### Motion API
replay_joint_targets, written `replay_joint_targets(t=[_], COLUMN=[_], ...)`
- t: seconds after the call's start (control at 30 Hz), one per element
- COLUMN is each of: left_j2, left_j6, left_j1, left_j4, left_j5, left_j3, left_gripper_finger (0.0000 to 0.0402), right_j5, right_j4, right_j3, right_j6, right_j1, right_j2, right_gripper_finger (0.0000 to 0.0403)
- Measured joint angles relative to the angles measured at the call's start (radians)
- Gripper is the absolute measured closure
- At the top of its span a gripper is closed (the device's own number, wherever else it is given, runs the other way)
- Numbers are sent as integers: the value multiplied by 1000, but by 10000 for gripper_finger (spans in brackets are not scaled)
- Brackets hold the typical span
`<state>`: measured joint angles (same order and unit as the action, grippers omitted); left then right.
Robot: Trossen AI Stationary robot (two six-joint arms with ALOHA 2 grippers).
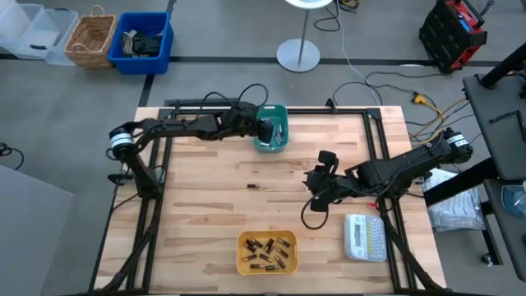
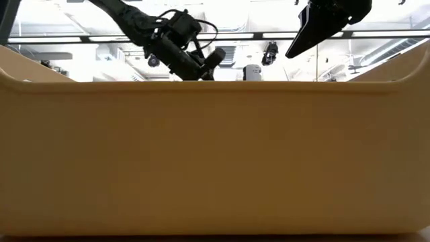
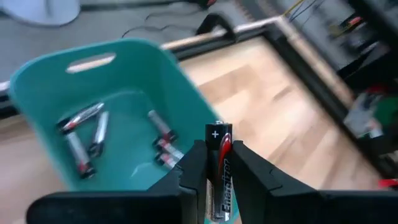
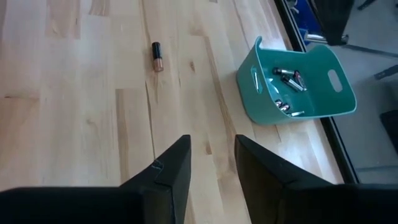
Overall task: Sort batteries
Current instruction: Put the silver battery into the light green bin, then put the black battery into the yellow bin
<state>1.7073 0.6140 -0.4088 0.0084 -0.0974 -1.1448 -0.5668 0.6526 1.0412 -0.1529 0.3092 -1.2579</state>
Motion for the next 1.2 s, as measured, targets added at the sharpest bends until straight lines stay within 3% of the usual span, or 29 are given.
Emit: replay_joint_targets(t=[0.2, 0.43, 0.6, 0.67, 0.83, 1.07, 1.2], left_j2=[32, 38, 29, 26, 11, -28, -32], left_j6=[-13, -47, -201, -291, -501, -505, -495], left_j1=[0, 11, 42, 74, 196, 421, 483], left_j4=[-258, -292, -338, -391, -581, -725, -732], left_j5=[-84, -84, -5, 38, 32, -136, -154], left_j3=[-124, -169, -169, -169, -169, -160, -116], left_gripper_finger=[331, 283, 266, 265, 264, 266, 267], right_j5=[0, 0, 0, 1, 1, 1, 1], right_j4=[1, 0, 1, 2, 2, 1, 0], right_j3=[0, 0, -1, -3, -6, -6, -6], right_j6=[8, 7, 7, 7, 5, 0, -6], right_j1=[0, 0, 0, 0, 0, 0, 0], right_j2=[0, 0, 0, 0, 0, 0, 0], right_gripper_finger=[299, 307, 299, 295, 284, 275, 275])
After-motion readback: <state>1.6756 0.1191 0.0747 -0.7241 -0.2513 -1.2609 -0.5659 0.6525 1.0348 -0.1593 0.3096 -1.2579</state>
